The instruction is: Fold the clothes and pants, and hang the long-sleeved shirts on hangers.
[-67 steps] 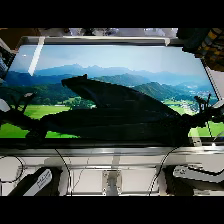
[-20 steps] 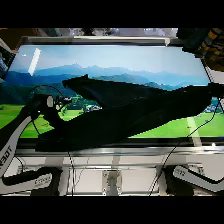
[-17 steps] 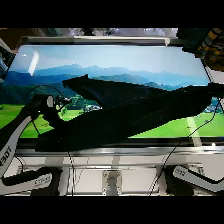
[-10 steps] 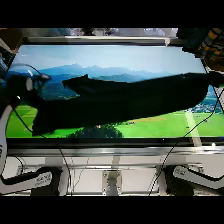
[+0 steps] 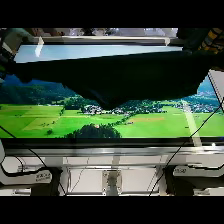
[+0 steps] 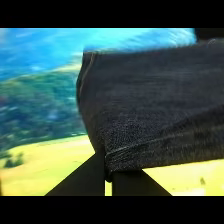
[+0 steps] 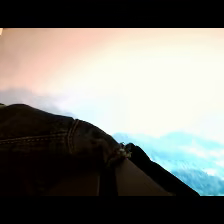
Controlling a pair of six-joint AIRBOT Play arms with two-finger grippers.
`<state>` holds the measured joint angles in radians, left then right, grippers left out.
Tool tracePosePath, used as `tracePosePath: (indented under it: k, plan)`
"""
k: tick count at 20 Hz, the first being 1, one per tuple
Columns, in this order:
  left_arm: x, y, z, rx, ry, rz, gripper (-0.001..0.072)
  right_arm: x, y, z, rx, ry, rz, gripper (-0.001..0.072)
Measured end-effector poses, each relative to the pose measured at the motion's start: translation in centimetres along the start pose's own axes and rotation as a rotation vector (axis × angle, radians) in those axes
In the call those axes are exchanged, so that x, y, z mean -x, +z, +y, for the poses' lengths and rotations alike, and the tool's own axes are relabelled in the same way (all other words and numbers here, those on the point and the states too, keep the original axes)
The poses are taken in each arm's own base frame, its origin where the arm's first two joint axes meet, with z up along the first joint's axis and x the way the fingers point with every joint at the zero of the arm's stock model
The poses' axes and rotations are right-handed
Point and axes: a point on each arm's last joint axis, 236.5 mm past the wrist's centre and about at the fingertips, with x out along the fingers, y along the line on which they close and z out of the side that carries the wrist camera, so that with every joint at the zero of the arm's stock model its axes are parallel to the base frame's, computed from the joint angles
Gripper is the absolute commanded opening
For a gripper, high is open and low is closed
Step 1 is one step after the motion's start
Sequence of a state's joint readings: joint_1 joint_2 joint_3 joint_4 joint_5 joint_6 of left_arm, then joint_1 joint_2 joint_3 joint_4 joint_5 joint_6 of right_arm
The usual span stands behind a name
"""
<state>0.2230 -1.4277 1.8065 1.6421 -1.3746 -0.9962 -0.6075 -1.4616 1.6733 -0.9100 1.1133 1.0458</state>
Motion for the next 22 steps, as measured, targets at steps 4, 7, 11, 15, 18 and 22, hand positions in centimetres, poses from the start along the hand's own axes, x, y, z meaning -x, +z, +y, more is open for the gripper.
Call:
tracePosePath:
  k: [4, 7, 11, 15, 18, 22]
  plan:
    - [-3.3, -4.2, -4.5, -0.068, -0.158, 0.134, 0.0028, -0.6, -7.8, -4.2, -0.003, -0.066, 0.220, 0.0024]
    - [-5.2, -9.5, -8.2, -0.114, -0.263, 0.265, 0.0028, 0.4, -14.2, -7.5, -0.063, -0.113, 0.339, 0.0024]
    - [-5.7, -16.7, -12.2, -0.156, -0.346, 0.416, 0.0028, 3.6, -21.7, -10.7, -0.157, -0.167, 0.451, 0.0025]
    - [-4.9, -22.3, -15.0, -0.187, -0.395, 0.521, 0.0028, 6.1, -27.4, -11.4, -0.228, -0.188, 0.523, 0.0025]
    - [-4.5, -25.2, -16.6, -0.198, -0.422, 0.569, 0.0029, 7.3, -30.5, -11.5, -0.244, -0.207, 0.582, 0.0027]
    - [-4.1, -29.1, -18.1, -0.228, -0.451, 0.658, 0.0041, 8.8, -33.4, -11.6, -0.245, -0.232, 0.680, 0.0135]
